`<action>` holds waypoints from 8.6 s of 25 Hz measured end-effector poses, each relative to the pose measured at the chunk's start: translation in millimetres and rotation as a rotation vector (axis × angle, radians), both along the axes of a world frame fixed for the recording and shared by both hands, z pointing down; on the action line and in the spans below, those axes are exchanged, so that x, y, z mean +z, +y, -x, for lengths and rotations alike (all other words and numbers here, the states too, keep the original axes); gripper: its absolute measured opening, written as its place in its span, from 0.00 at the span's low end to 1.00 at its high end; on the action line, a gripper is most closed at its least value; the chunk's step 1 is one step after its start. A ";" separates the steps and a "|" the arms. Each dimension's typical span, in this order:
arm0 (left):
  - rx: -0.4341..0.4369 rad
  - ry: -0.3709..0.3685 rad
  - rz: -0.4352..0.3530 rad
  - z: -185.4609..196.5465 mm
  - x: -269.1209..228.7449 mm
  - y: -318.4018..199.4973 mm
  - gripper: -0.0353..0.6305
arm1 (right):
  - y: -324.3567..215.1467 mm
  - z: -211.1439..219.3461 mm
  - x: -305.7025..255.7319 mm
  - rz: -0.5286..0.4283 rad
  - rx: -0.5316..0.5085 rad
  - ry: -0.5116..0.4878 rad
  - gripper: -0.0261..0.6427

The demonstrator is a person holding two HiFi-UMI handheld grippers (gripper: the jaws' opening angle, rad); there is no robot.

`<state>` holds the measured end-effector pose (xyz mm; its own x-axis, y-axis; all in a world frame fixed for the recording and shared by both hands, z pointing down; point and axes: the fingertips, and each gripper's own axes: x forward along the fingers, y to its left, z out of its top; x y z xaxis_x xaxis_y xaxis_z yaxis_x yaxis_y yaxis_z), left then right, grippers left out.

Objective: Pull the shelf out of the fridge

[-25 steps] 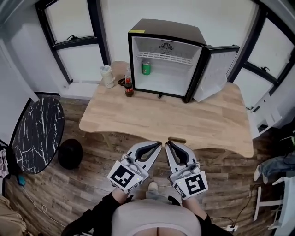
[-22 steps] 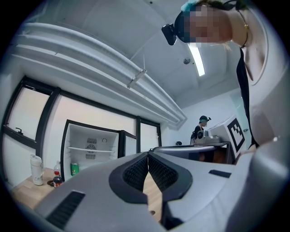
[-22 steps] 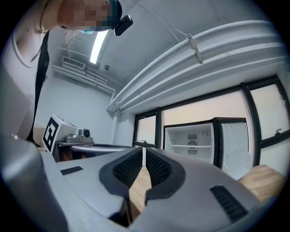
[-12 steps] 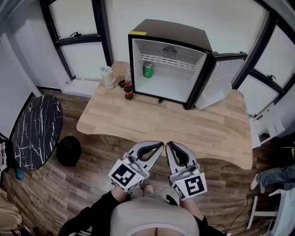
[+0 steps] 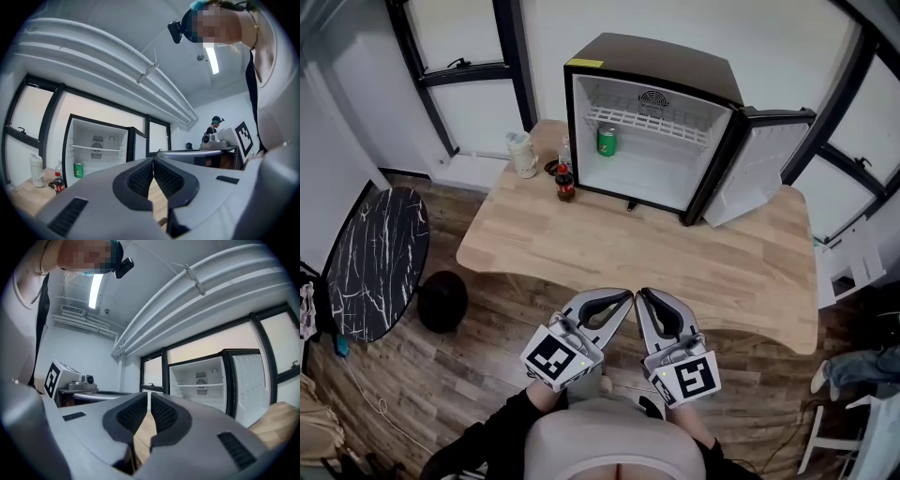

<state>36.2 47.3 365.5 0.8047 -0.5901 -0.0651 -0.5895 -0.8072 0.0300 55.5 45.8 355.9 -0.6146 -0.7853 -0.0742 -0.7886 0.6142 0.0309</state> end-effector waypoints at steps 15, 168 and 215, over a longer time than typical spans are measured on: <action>0.020 0.004 -0.026 4.1 1.4 -127.2 0.06 | -120.5 -1.0 1.6 -0.023 0.040 0.018 0.10; -0.172 0.562 0.422 0.3 22.4 -492.7 0.42 | -471.2 -86.0 40.5 0.343 0.355 -0.826 0.29; -0.189 0.564 0.420 9.9 23.8 -455.4 0.40 | -433.8 -77.7 42.0 0.342 0.346 -0.825 0.28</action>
<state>26.3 -408.1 389.3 0.5973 -0.7822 -0.1774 -0.5215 -0.5468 0.6550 133.2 -388.0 397.9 -0.2009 -0.9731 -0.1129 -0.6210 0.2156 -0.7536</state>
